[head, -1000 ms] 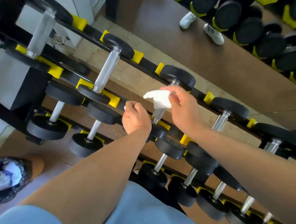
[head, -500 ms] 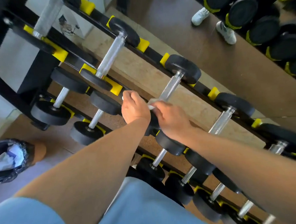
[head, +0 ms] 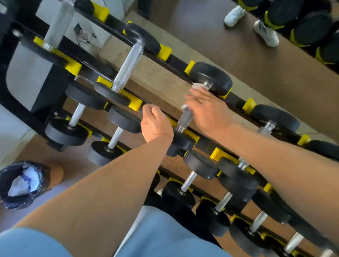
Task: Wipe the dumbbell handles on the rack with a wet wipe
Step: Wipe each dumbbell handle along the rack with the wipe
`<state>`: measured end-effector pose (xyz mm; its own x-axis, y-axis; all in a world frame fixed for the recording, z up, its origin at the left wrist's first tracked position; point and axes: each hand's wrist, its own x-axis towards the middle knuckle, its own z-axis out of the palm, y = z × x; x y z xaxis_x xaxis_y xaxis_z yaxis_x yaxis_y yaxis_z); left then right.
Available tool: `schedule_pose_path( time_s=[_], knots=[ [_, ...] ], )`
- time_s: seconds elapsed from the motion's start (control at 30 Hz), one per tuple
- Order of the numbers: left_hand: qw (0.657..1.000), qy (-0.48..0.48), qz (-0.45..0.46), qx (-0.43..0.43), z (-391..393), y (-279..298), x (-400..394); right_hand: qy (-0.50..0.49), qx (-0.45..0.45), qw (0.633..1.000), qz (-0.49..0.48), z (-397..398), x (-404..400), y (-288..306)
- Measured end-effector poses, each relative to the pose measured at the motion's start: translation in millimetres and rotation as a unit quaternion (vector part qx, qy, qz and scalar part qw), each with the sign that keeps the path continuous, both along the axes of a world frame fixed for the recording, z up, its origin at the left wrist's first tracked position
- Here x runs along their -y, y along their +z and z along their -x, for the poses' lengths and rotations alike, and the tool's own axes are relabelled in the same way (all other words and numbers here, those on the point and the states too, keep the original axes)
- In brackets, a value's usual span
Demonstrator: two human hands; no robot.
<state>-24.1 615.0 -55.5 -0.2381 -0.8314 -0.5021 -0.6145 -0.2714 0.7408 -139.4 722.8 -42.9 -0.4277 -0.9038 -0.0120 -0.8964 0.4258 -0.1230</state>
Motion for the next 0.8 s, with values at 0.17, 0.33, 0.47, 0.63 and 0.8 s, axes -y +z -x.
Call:
schedule_pose_path(
  time_s=[0.17, 0.33, 0.47, 0.63, 0.8],
  knots=[
    [1.000, -0.012, -0.005, 0.008, 0, 0, 1, -0.084, 0.122, 0.989, -0.021, -71, 5, 12],
    [1.000, -0.019, -0.007, 0.003, 0, 0, 0, -0.024, 0.168, 0.984, -0.057, -51, -5, 4],
    [1.000, -0.023, -0.003, 0.004, 0, 0, 0, 0.043, 0.058, 0.994, -0.078, -16, -10, 5],
    [0.999, -0.040, -0.002, 0.006, -1, 0, 1, 0.114, 0.038, 0.989, -0.081, 5, -5, 18],
    [0.999, -0.052, -0.001, 0.008, -2, -1, 1, 0.023, 0.019, 0.997, 0.071, 20, 21, 29]
  ],
)
